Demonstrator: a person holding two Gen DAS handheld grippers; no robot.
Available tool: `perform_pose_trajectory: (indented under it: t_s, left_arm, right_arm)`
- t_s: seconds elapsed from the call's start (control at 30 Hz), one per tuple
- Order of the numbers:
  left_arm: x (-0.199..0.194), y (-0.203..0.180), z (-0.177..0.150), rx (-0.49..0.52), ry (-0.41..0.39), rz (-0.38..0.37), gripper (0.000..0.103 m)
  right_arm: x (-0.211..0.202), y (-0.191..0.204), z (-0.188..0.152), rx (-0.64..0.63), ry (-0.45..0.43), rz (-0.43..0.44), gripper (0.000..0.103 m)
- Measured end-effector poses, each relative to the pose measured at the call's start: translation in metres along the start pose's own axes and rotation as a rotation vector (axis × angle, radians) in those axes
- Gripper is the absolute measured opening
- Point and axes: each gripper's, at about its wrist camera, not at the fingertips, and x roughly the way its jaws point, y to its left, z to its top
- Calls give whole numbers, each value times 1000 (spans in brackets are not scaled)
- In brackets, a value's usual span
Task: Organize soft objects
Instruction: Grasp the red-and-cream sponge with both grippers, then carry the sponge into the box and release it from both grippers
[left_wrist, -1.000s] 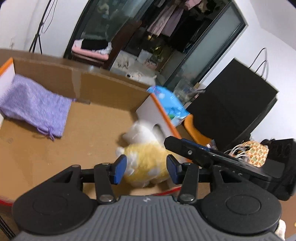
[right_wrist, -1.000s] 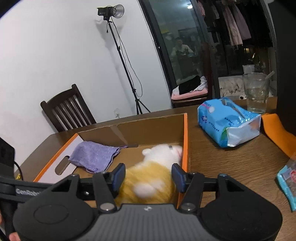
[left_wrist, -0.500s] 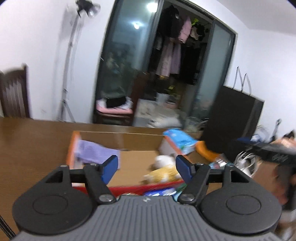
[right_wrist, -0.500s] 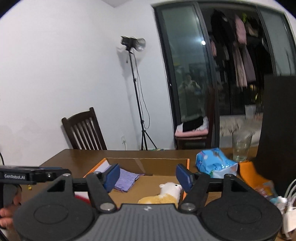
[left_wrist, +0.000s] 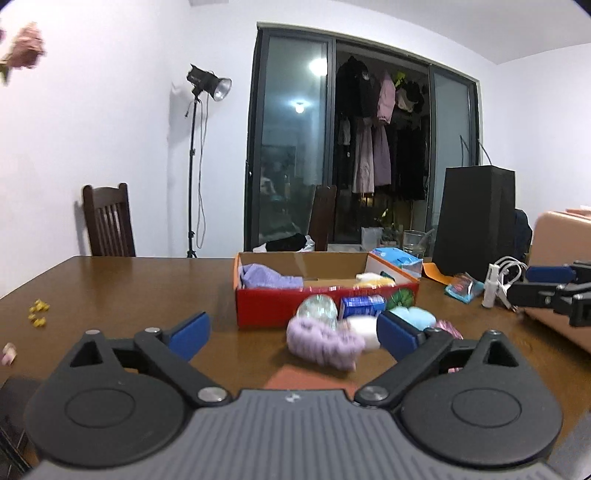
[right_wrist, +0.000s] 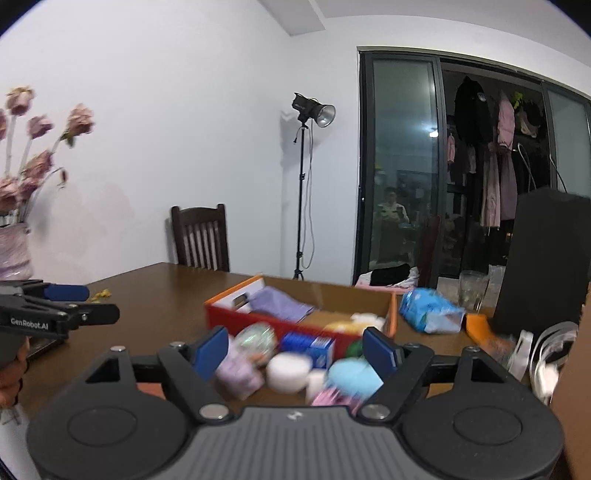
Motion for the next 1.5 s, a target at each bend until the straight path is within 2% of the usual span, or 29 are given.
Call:
perform_pose_trajectory:
  t_s: [0.07,0.2,0.43,0.5,0.53,0.6,0.67,0.7,0.77,0.8,0.83,0.9,1.0,1.13,1.2,1.3,1.4,1.5]
  left_arm:
    - [-18,0,-15,-12,2,11,100]
    - [-33,9,-31,-59,34,-29,100]
    - [-3,21,-35,-106,76,-59,100]
    - [14,27,-39,-94,111,-25,100]
    - [21,32,-42,-88,115,-4,100]
    - [39,40,-42,-101,126,-30,99]
    - [61,49,-41,-138,169,-67,88]
    - [73,54,-40,-157,191,-98,84]
    - [97,61,-39,-201,247,-138,64]
    - [109,65,-40,-231,281,-158,60]
    - [119,68,-41,-258,313,-175,51]
    - [126,71,-46,-311,355,-204,38]
    - [111,65,-54,-426,393,-223,36]
    - [87,51,-59,-441,389,-296,37]
    - [88,49,-57,-430,380,-289,42]
    - [99,50,-60,-433,410,-263,42]
    - [104,51,-64,-471,424,-288,34]
    - [107,46,-56,-469,416,-279,33]
  right_arm:
    - [-15,12,-16,31,10,18,80]
    - [-32,30,-41,121,44,70,80]
    - [-23,52,-65,161,98,128,77]
    - [-12,52,-69,191,94,128,69]
    - [-4,52,-71,211,101,128,60]
    - [16,50,-77,253,139,133,51]
    - [37,51,-80,299,184,144,40]
    - [47,51,-82,323,200,160,39]
    - [67,52,-82,362,217,190,38]
    - [76,53,-83,380,221,198,37]
    - [85,54,-83,394,225,205,37]
    - [100,55,-83,420,237,219,37]
    - [109,51,-82,431,245,192,40]
    - [110,30,-80,442,266,173,39]
    - [113,21,-82,454,289,168,39]
    - [118,16,-82,465,292,174,39]
    - [123,16,-82,465,294,184,39]
    - [126,13,-80,464,293,193,34]
